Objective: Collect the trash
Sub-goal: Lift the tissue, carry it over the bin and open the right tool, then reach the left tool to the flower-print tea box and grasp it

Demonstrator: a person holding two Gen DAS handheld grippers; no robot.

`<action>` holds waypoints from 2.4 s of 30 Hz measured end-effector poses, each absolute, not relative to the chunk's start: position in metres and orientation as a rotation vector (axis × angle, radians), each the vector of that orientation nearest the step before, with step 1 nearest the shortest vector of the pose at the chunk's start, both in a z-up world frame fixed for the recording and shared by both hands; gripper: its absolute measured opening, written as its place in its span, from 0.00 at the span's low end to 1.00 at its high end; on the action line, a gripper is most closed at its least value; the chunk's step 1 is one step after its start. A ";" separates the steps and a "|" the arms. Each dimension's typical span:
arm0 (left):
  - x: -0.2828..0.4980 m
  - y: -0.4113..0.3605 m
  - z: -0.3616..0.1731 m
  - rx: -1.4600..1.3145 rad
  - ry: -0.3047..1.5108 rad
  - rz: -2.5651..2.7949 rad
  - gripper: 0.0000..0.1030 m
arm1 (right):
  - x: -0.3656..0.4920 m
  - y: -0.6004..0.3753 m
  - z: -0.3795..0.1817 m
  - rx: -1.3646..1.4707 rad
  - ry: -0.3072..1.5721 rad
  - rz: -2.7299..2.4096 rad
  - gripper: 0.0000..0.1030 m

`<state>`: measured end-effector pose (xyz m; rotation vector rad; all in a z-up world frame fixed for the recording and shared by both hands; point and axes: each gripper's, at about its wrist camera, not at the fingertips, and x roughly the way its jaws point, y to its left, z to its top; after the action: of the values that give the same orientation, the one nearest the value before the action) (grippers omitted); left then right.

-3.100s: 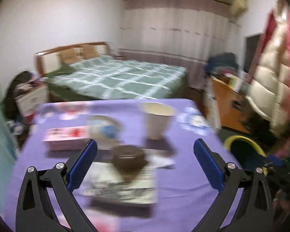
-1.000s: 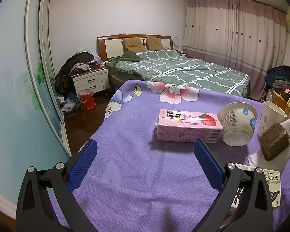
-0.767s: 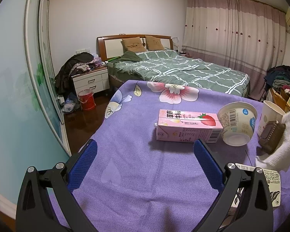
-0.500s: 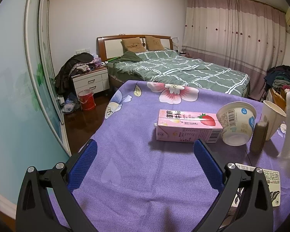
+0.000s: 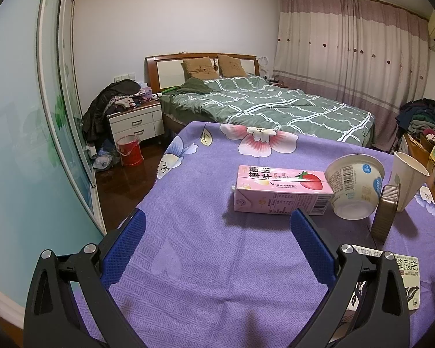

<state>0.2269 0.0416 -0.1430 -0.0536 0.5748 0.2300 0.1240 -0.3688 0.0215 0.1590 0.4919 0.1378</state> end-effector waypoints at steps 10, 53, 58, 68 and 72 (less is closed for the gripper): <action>0.227 0.042 -0.143 -0.054 0.575 0.231 0.95 | 0.115 -0.465 -0.009 0.196 0.520 -0.152 0.05; 0.209 -0.014 -0.149 0.043 0.631 0.076 0.95 | 0.128 -0.441 -0.104 0.188 0.594 -0.279 0.46; 0.202 -0.032 -0.151 0.068 0.654 0.045 0.95 | 0.128 -0.441 -0.104 0.195 0.589 -0.269 0.46; 0.170 -0.098 -0.154 0.076 0.705 -0.091 0.95 | 0.126 -0.443 -0.103 0.207 0.583 -0.254 0.46; 0.163 -0.126 -0.158 0.123 0.716 -0.123 0.95 | 0.126 -0.443 -0.103 0.205 0.580 -0.248 0.46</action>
<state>0.1627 -0.1264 -0.1585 0.1231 0.7158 -0.1225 0.1264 -0.4428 -0.1030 0.2049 0.5805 -0.2484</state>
